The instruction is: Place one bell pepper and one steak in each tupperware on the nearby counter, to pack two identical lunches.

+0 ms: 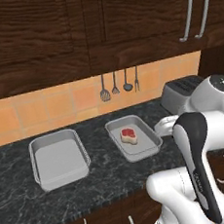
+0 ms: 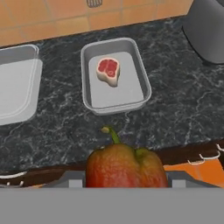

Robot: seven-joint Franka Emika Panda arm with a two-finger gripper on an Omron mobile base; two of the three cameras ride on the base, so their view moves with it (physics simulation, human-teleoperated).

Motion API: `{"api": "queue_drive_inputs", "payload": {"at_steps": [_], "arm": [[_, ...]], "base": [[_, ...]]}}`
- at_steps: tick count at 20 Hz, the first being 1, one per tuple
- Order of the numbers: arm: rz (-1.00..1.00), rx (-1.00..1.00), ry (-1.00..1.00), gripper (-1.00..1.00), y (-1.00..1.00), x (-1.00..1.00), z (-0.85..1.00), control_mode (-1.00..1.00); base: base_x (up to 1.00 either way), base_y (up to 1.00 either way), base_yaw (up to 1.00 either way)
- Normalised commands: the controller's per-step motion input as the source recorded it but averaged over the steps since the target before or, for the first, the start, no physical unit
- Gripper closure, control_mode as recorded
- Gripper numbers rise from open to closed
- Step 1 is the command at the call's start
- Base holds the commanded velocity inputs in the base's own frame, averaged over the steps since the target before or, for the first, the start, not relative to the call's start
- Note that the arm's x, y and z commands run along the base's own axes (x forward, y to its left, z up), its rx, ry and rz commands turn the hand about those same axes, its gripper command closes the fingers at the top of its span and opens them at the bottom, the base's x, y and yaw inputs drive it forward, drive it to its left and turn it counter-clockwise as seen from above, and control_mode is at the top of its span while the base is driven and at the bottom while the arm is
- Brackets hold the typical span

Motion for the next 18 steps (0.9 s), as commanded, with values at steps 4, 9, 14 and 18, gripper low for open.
{"api": "queue_drive_inputs", "payload": {"at_steps": [4, 9, 14, 18], "arm": [[0.08, 0.0, 0.0, 1.0, 0.07, 0.86, -0.69, -1.0], [0.01, -0.01, 0.0, 1.0, 0.08, 0.94, -0.7, -1.0], [0.0, -0.04, 0.0, 1.0, 0.0, 0.63, -0.5, -1.0], [0.0, 0.0, 0.01, 1.0, 0.27, 0.49, -0.29, -1.0]], "base": [[0.0, 0.0, 0.0], [0.0, 0.0, 0.0], [0.0, 0.0, 0.0], [0.0, 0.0, 0.0]]}}
